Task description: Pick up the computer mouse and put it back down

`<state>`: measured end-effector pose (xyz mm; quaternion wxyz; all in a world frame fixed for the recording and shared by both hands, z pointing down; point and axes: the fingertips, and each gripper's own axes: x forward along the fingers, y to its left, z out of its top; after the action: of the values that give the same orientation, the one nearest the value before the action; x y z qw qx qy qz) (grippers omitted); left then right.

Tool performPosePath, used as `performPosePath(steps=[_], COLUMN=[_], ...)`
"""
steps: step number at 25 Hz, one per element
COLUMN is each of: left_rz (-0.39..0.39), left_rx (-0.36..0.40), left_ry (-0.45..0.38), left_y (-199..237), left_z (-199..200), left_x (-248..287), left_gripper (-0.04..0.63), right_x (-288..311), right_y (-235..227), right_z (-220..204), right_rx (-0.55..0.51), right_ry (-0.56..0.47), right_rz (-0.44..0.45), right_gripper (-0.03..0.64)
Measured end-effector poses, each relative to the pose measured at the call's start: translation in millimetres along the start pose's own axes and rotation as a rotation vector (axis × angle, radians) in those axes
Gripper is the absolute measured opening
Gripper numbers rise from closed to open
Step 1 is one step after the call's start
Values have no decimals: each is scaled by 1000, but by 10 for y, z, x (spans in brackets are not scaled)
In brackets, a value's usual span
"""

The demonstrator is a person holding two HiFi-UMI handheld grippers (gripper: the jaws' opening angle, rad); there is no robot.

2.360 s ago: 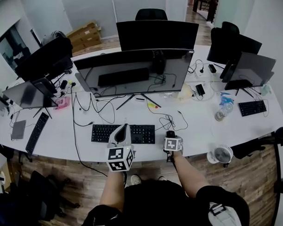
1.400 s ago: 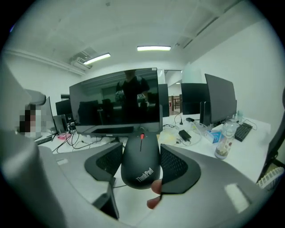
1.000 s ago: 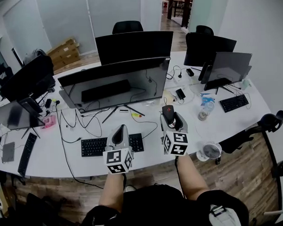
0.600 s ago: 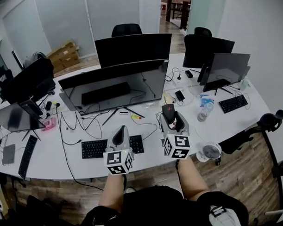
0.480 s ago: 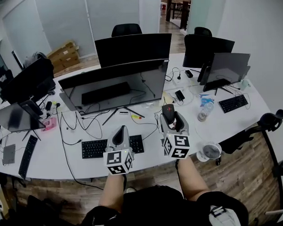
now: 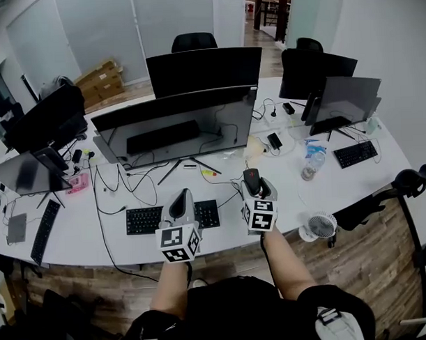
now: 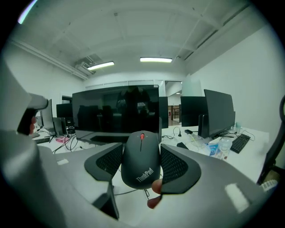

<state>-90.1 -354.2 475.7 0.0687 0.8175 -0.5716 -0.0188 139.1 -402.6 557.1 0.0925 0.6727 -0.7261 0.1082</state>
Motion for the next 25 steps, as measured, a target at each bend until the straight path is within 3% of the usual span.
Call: performPosePath(steps=[16, 21, 25], left_rz=[97, 126, 140], left_rx=[14, 16, 16], left_ry=[53, 66, 70], left_y=[221, 295, 334], left_z=[-140, -151, -159], left_x=[-156, -162, -139], left_gripper=[52, 52, 52], right_x=[320, 272, 307], right_y=[-16, -28, 14], right_z=[-2161, -2592, -2681], right_rx=[-43, -64, -104], right_ry=[505, 623, 652], right_rz=[7, -3, 23], right_gripper=[264, 264, 265])
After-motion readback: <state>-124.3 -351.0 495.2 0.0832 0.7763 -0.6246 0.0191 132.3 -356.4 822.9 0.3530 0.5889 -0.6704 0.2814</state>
